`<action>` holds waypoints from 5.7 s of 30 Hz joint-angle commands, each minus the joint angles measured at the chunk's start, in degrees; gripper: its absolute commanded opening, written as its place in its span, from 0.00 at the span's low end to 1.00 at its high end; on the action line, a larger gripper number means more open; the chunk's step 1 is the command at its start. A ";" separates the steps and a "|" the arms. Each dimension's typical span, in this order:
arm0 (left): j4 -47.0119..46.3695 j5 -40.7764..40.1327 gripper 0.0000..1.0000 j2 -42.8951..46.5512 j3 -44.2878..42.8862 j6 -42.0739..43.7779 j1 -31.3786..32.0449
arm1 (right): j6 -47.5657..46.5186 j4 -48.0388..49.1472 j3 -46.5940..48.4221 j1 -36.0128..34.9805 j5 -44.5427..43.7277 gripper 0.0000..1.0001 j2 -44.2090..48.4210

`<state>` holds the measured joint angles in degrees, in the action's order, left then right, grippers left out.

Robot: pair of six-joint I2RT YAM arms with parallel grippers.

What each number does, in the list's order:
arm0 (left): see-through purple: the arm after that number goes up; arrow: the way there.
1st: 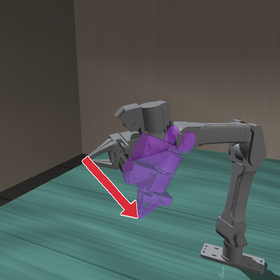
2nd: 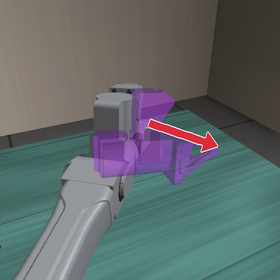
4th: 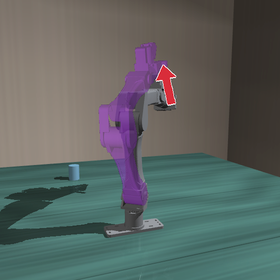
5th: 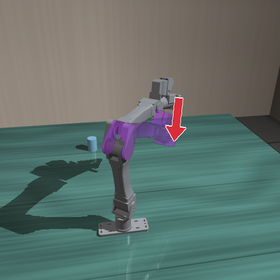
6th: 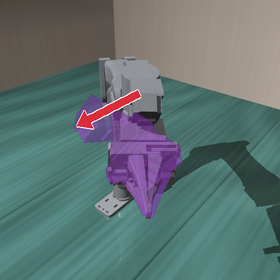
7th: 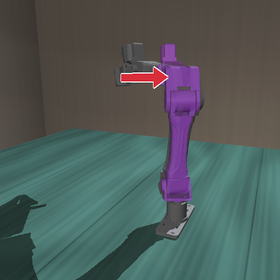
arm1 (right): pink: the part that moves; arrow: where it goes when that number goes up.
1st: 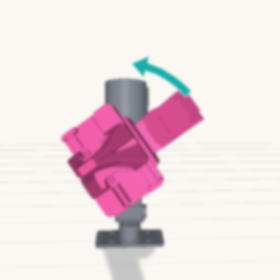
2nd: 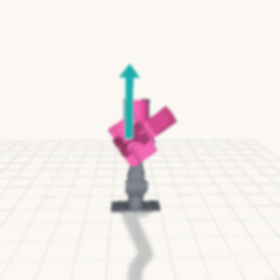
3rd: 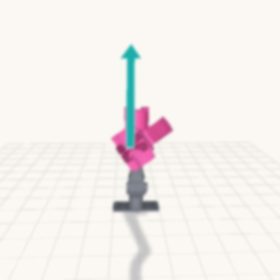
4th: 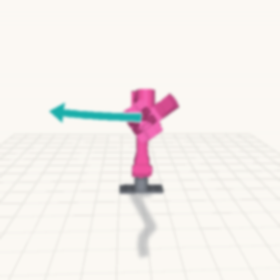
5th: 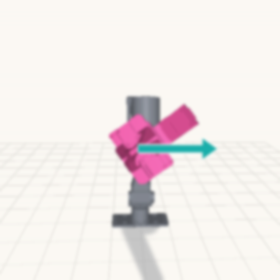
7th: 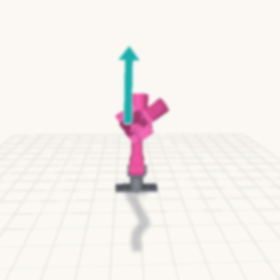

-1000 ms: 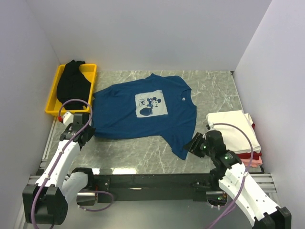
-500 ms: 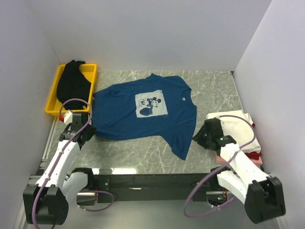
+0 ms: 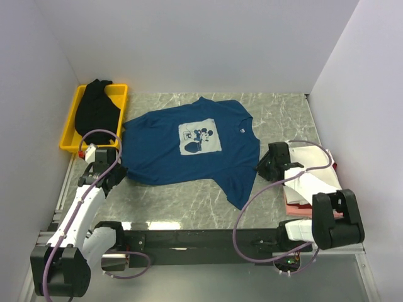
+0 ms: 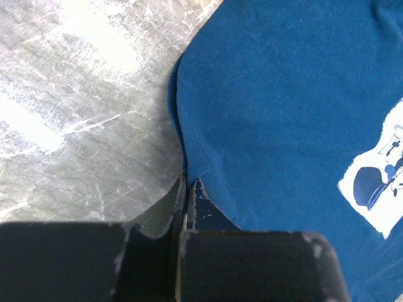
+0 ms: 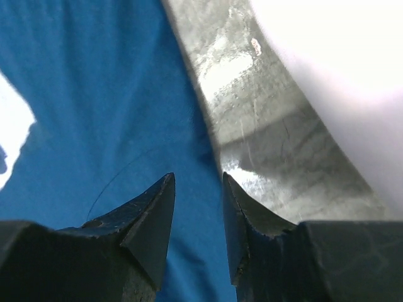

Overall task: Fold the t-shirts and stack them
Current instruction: Flatten the tshirt out

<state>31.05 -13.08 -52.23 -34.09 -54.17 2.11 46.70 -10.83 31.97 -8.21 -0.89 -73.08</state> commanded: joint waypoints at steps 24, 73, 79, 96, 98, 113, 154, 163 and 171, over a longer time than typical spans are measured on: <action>1.11 0.16 0.00 1.60 -3.53 1.52 -0.35 | -0.64 5.57 6.00 0.21 0.27 0.00 -8.49; -9.16 10.79 0.00 -47.96 -101.16 10.05 -5.88 | -0.04 -3.49 91.07 9.34 11.95 0.00 -17.79; -14.17 11.42 0.00 -38.41 -81.38 9.70 -8.52 | 2.43 -1.23 75.43 10.84 15.91 0.00 -10.02; -21.82 16.76 0.00 -28.18 -19.62 1.79 -9.14 | -6.96 -3.32 34.21 11.90 20.13 0.01 -19.80; -20.68 17.21 0.00 -31.26 -18.83 1.26 -8.88 | -7.32 -4.81 34.92 11.90 19.78 0.02 -23.50; -18.48 13.26 0.01 -24.15 -8.98 -2.08 -5.89 | -7.41 -5.52 10.94 11.20 10.64 0.45 -1.90; -13.03 2.28 0.11 -3.32 4.82 -1.81 -5.80 | -4.16 -24.22 -2.97 3.99 12.84 0.00 35.09; -7.50 -2.03 0.20 0.28 6.75 -3.84 -5.71 | -3.19 -40.05 0.11 4.08 14.95 0.00 50.83; -3.19 -4.14 0.51 5.64 10.26 -9.70 -4.93 | -3.89 -44.63 1.52 4.08 15.83 0.00 54.63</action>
<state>24.99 -14.02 -49.91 -25.28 -59.05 -3.57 43.62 -53.56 30.87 -3.88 14.26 -18.33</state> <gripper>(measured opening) 0.501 0.008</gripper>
